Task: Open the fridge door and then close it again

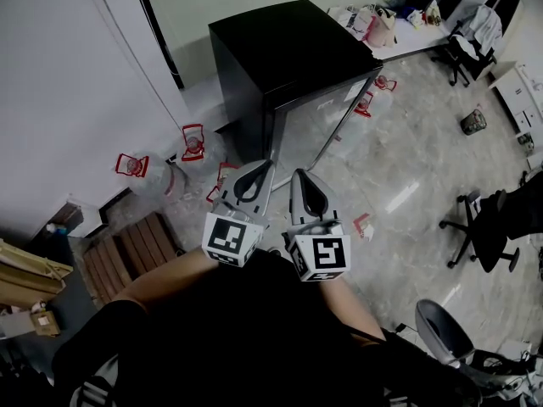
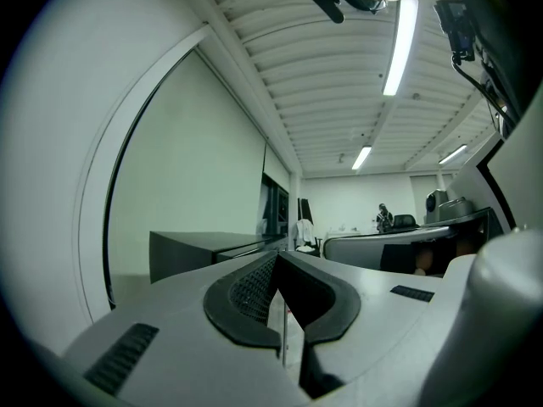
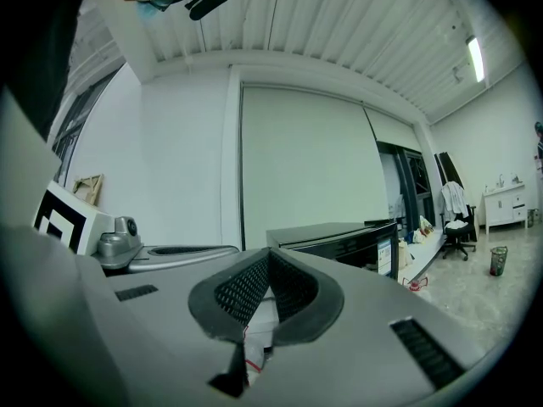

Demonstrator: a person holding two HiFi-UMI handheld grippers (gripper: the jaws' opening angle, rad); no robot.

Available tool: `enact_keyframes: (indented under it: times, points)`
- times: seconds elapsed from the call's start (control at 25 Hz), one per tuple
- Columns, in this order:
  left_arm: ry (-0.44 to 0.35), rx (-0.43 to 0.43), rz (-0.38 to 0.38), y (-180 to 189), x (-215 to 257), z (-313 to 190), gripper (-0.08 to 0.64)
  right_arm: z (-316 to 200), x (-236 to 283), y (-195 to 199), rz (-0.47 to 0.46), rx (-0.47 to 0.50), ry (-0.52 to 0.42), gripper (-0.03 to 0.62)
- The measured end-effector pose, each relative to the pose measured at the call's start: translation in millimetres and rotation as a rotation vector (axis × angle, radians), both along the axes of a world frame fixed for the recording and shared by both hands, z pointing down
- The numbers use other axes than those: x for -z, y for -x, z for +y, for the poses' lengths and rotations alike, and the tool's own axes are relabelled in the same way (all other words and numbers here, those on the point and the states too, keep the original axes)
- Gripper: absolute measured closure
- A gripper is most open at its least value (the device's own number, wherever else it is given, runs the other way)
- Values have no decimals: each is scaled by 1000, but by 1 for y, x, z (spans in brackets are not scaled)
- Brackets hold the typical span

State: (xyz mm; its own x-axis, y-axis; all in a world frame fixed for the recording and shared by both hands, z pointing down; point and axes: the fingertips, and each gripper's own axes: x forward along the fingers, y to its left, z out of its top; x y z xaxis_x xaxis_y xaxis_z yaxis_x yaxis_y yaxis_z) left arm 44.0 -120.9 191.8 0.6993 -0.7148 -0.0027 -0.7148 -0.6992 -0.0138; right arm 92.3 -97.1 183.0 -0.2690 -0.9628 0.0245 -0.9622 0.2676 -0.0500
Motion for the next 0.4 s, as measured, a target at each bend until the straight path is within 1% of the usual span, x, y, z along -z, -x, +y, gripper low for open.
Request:
enact_keyframes:
  times: [0.12,0.4]
  points:
    - [-9,3,-7,-9,4,12,554,12,4,-7,5,6,0,577]
    - [2,8,-12,-14,-7,-6,554,-7,-1,-12,12,9,-4,577]
